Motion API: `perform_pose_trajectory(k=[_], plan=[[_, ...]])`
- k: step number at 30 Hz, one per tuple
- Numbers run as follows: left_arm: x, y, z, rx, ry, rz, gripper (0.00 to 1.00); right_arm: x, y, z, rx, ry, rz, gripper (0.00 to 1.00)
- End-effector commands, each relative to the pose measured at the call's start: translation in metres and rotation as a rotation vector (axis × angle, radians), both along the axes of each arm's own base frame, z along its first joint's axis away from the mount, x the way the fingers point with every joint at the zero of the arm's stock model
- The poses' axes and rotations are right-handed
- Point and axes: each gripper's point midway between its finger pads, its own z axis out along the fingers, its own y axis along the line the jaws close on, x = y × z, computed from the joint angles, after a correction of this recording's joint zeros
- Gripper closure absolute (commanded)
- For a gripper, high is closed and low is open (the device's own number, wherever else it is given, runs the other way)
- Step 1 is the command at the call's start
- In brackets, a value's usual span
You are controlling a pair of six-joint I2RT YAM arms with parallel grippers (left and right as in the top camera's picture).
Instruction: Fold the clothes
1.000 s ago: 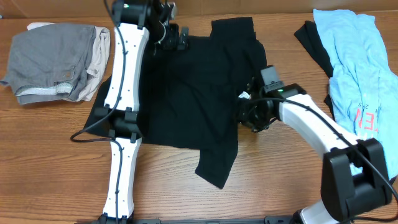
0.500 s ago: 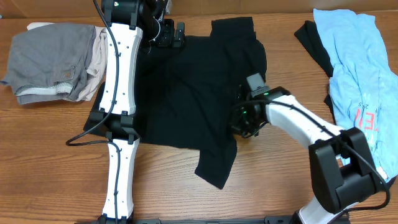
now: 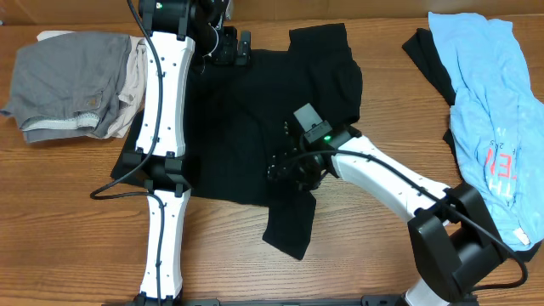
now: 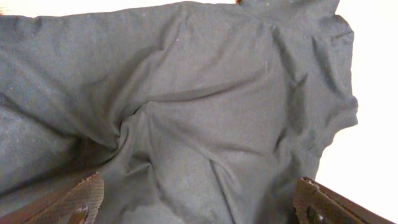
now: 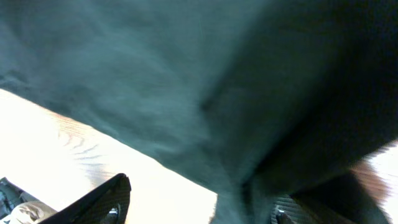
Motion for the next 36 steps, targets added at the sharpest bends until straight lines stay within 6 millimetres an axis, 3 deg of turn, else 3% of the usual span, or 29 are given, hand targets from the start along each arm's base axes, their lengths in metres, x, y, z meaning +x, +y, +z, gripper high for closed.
perform_pose_trajectory(k=[1, 10, 14, 16, 20, 26, 36], plan=[[-0.002, 0.005, 0.019, 0.001, -0.041, 0.011, 0.0, 0.013, -0.022, 0.005, -0.011, 0.014, -0.044, 0.26], [0.001, 0.013, 0.017, 0.047, -0.052, 0.026, 0.0, 0.021, -0.097, 0.004, -0.147, 0.067, -0.164, 0.25], [0.001, 0.013, 0.017, 0.049, -0.053, 0.025, 0.0, 0.023, -0.106, -0.011, -0.191, 0.037, -0.149, 0.46], [0.001, 0.013, 0.017, 0.05, -0.052, 0.025, 0.0, 0.021, -0.107, -0.022, -0.219, 0.037, -0.124, 0.52], [0.001, 0.013, 0.017, 0.05, -0.053, 0.025, 0.0, 0.025, -0.11, -0.041, -0.279, 0.011, -0.063, 0.55], [0.003, 0.013, 0.018, 0.048, -0.062, 0.025, 0.0, 0.041, -0.097, -0.051, -0.252, -0.069, 0.018, 0.55], [0.003, 0.013, 0.018, 0.053, -0.066, 0.014, 0.0, 0.048, -0.086, -0.08, -0.254, -0.111, 0.144, 0.49]])
